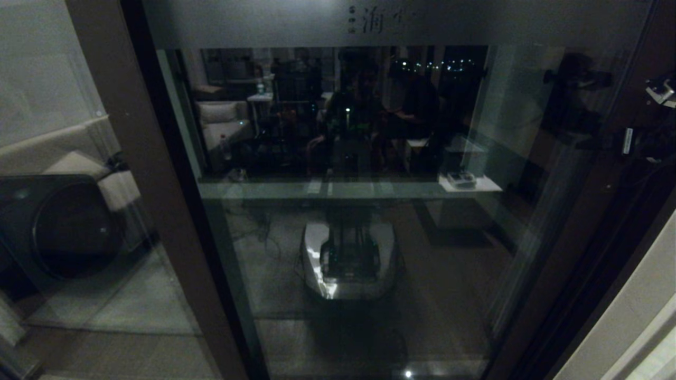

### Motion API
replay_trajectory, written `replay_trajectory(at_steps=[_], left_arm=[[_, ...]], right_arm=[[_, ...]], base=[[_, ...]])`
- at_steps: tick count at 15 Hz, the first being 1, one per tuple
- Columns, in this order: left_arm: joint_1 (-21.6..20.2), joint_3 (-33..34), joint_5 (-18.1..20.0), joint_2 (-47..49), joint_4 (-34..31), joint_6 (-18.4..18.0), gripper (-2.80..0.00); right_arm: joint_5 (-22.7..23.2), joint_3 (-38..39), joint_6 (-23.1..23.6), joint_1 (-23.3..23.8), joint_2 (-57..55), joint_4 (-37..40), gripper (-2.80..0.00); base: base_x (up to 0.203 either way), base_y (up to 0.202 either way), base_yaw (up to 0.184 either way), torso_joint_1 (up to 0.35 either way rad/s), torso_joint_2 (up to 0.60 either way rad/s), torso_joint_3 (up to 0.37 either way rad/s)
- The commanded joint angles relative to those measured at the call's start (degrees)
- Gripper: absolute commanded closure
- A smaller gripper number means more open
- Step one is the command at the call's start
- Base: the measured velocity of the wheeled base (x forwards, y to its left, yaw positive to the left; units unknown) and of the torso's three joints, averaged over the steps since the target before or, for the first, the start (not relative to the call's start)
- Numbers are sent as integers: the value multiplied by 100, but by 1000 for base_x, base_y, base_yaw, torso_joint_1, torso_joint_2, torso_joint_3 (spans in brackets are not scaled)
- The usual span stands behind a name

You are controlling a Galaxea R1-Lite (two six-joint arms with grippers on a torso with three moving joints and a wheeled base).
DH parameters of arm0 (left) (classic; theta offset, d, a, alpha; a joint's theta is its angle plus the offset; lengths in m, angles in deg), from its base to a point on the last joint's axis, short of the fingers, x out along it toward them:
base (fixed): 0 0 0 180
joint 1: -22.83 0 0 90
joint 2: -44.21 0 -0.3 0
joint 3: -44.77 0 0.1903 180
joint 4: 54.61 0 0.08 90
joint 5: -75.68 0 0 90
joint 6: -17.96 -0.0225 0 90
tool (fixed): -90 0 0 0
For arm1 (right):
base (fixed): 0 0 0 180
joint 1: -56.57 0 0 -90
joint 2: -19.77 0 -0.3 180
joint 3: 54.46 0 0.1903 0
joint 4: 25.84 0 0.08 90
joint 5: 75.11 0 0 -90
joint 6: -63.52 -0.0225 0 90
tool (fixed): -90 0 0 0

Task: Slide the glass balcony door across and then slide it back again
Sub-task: Open the slid door

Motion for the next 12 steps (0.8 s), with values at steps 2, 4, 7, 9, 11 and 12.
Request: replay_trajectory(at_steps=[2,4,7,9,11,12], left_arm=[[0,9,2,-1,0,-2,0],[0,9,-15,-1,0,-2,0],[0,9,2,-1,0,-2,0],[0,9,2,-1,0,-2,0],[0,9,2,-1,0,-2,0],[0,9,2,-1,0,-2,0]], right_arm=[[-3,38,5,-4,56,4,-280],[-3,47,14,-4,65,4,-280],[-3,82,14,-30,74,4,-280],[-3,82,14,-30,100,4,-280],[-10,82,7,-23,115,4,-280],[-12,103,5,-17,158,4,-280]], base=[[0,0,0,0,0,0],[0,0,0,0,0,0],[0,0,0,0,0,0],[0,0,0,0,0,0],[0,0,0,0,0,0],[0,0,0,0,0,0]])
